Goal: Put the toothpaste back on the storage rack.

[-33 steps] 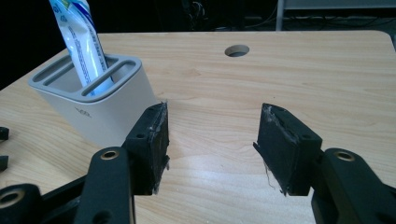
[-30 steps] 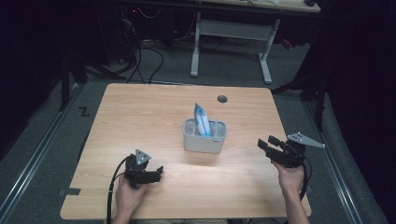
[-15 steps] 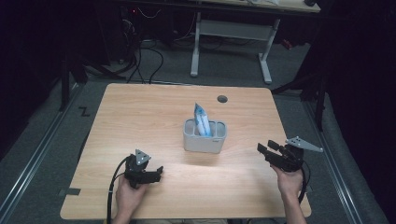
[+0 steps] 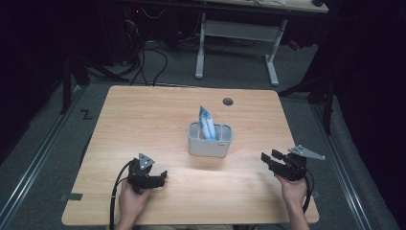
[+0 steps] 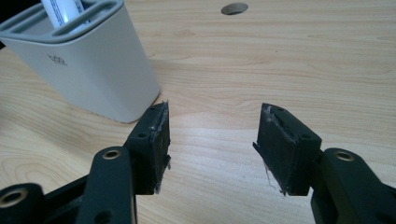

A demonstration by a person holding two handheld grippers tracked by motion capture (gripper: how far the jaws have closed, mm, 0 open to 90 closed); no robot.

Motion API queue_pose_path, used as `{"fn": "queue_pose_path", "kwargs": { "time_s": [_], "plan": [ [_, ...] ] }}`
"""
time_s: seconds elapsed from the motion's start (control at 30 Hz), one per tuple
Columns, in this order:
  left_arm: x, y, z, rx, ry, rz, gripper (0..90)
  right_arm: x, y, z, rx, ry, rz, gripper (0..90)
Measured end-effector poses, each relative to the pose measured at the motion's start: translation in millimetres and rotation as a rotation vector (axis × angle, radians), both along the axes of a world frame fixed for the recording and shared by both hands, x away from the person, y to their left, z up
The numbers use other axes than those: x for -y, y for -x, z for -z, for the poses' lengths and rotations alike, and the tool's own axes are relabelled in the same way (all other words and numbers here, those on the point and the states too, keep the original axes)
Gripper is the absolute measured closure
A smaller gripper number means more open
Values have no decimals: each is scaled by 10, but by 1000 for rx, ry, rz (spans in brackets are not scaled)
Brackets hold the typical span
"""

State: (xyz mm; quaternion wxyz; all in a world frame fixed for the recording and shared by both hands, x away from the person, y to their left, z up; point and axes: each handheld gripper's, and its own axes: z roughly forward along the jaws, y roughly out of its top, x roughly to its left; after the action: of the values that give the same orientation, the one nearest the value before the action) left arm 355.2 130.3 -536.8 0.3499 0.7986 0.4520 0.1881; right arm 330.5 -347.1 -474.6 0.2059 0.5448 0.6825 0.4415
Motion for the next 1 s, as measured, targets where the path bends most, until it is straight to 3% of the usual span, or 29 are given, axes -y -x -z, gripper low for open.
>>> {"fn": "queue_pose_path", "kwargs": {
  "time_s": [0.57,1.0],
  "plan": [
    [0,0,0,0,0,0,148,-110,-73,219,-71,65,3,445],
    [0,1,0,0,-1,0,148,-188,-133,341,-96,132,6,446]
  ]
}}
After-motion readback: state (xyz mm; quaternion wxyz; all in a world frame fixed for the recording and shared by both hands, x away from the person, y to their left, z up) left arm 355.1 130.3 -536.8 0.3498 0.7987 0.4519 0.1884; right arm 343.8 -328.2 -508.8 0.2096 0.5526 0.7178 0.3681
